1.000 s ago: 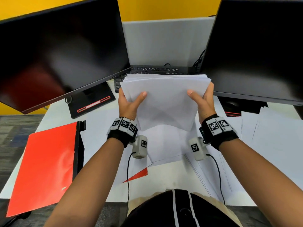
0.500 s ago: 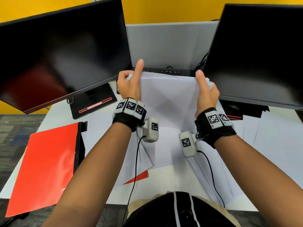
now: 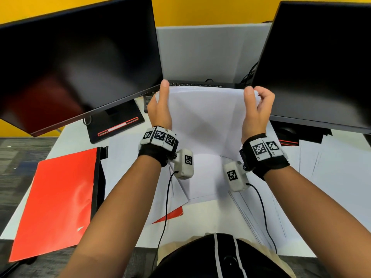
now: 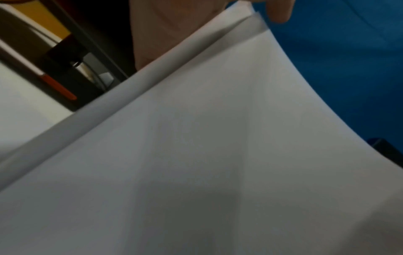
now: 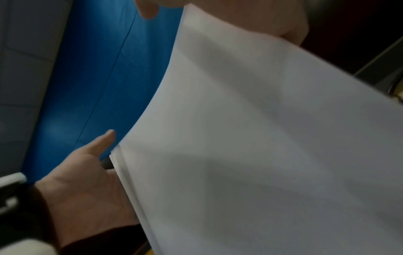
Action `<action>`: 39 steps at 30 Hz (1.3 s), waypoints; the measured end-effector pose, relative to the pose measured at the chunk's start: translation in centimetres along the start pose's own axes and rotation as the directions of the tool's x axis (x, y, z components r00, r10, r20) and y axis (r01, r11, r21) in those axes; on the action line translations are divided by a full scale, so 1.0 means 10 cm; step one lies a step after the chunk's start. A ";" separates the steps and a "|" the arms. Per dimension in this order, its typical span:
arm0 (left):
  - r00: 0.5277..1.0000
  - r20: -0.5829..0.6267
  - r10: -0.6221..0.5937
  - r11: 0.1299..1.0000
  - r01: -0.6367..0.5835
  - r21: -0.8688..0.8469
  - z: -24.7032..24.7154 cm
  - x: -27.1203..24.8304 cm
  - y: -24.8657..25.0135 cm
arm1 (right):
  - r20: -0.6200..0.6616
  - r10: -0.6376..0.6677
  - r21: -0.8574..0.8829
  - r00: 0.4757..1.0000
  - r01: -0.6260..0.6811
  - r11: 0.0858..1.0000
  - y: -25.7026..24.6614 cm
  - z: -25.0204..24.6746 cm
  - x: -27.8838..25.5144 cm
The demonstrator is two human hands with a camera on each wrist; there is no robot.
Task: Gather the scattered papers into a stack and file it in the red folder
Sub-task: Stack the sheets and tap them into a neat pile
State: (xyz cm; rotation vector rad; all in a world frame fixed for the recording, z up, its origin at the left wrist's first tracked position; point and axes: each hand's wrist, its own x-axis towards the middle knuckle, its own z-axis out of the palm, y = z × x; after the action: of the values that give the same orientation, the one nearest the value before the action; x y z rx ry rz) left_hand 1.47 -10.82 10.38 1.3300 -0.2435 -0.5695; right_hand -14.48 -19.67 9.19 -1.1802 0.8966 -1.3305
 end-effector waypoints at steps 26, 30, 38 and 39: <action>0.997 0.039 -0.070 0.996 0.067 0.066 -0.22 -0.06 -0.77 | 0.179 0.293 -0.219 0.939 -0.252 0.943 0.88 -0.22 -0.05; 0.997 -0.009 -0.076 0.974 0.076 0.213 -0.24 0.00 -0.74 | 0.195 0.203 -0.292 0.960 -0.140 0.946 0.87 -0.21 -0.02; 0.981 0.048 -0.188 0.821 0.130 0.556 -0.66 0.09 -0.61 | 0.197 0.342 -0.598 0.919 -0.164 0.785 0.86 -0.03 0.00; 0.958 0.037 -0.284 0.786 0.210 0.582 -0.75 0.07 -0.63 | 0.192 0.404 -0.651 0.895 -0.192 0.735 0.90 -0.06 -0.01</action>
State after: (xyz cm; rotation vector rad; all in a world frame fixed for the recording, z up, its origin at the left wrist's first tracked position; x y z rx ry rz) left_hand 4.08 -5.71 2.45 1.9385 -0.3636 -0.8461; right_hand -13.02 -20.71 0.39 -1.6113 1.2680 -0.5393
